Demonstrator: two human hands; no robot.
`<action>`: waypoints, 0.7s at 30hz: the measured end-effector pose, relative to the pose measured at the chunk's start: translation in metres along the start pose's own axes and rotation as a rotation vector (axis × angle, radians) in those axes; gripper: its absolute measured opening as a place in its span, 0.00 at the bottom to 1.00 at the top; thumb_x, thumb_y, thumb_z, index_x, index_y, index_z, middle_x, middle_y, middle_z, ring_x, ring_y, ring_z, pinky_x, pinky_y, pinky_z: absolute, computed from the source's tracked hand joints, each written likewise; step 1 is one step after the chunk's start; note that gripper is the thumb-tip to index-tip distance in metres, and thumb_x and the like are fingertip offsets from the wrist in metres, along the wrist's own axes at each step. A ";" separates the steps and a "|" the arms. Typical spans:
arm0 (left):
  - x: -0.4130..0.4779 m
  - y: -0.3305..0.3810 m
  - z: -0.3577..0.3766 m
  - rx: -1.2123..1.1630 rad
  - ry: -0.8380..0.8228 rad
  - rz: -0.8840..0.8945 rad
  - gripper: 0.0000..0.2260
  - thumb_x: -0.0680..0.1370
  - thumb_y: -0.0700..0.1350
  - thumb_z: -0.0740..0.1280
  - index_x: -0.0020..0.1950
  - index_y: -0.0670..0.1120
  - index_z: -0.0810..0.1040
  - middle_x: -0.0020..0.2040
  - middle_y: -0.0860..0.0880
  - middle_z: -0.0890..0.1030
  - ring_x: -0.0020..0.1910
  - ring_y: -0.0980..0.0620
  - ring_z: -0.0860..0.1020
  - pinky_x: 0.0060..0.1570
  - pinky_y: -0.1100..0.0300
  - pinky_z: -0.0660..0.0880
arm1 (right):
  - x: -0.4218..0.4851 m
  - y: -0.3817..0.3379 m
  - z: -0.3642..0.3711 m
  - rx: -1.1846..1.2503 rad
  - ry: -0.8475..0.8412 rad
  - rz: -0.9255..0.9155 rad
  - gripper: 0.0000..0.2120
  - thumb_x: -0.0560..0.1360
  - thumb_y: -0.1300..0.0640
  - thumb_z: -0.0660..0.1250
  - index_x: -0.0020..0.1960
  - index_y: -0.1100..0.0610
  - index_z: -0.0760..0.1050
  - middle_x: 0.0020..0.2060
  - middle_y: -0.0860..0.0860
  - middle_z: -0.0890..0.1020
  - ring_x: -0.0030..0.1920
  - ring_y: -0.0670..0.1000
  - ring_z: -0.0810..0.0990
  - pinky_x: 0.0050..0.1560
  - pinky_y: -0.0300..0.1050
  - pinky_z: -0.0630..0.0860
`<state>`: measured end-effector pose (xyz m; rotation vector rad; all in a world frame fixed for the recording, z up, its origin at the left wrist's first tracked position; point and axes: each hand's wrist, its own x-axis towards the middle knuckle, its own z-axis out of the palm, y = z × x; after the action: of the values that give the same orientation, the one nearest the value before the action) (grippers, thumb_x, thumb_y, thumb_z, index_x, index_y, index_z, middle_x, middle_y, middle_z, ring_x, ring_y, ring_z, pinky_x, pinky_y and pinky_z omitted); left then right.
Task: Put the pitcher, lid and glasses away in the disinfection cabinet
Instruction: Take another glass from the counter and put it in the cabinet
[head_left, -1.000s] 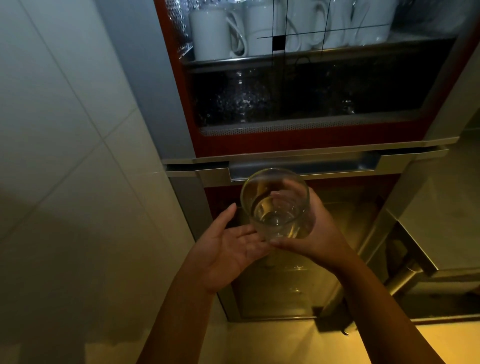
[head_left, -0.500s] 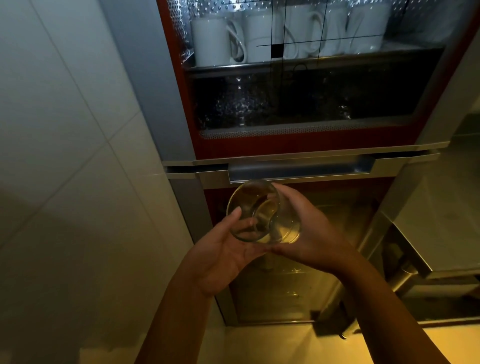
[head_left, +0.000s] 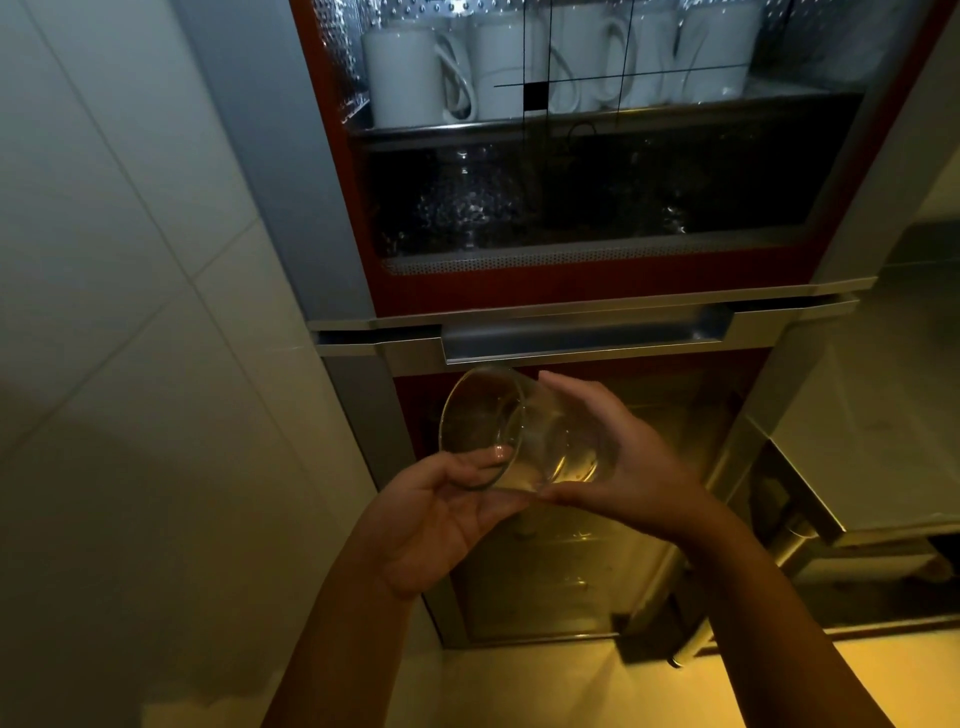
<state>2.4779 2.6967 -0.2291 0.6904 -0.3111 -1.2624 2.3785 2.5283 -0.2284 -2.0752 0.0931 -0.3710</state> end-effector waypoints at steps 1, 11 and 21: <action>0.000 0.000 -0.001 -0.005 0.001 0.002 0.24 0.57 0.33 0.76 0.51 0.28 0.78 0.58 0.28 0.75 0.57 0.33 0.76 0.56 0.48 0.76 | -0.001 0.003 0.000 0.058 0.010 -0.002 0.40 0.57 0.46 0.79 0.62 0.34 0.61 0.62 0.36 0.68 0.62 0.36 0.68 0.56 0.32 0.71; -0.005 0.002 -0.002 -0.202 -0.015 0.020 0.35 0.61 0.28 0.71 0.66 0.26 0.62 0.63 0.23 0.67 0.61 0.25 0.69 0.55 0.42 0.75 | -0.001 0.024 0.014 0.832 0.096 0.068 0.41 0.54 0.49 0.81 0.64 0.49 0.70 0.58 0.49 0.79 0.60 0.55 0.77 0.49 0.47 0.78; 0.001 -0.001 -0.015 -0.233 -0.089 -0.084 0.24 0.78 0.36 0.48 0.72 0.28 0.50 0.71 0.26 0.53 0.71 0.29 0.54 0.71 0.44 0.58 | 0.002 0.026 0.018 0.918 0.104 0.097 0.38 0.55 0.48 0.81 0.63 0.47 0.72 0.59 0.52 0.78 0.60 0.59 0.76 0.48 0.49 0.78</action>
<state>2.4861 2.7007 -0.2415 0.4527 -0.2048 -1.3861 2.3879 2.5297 -0.2589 -1.1421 0.0666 -0.3692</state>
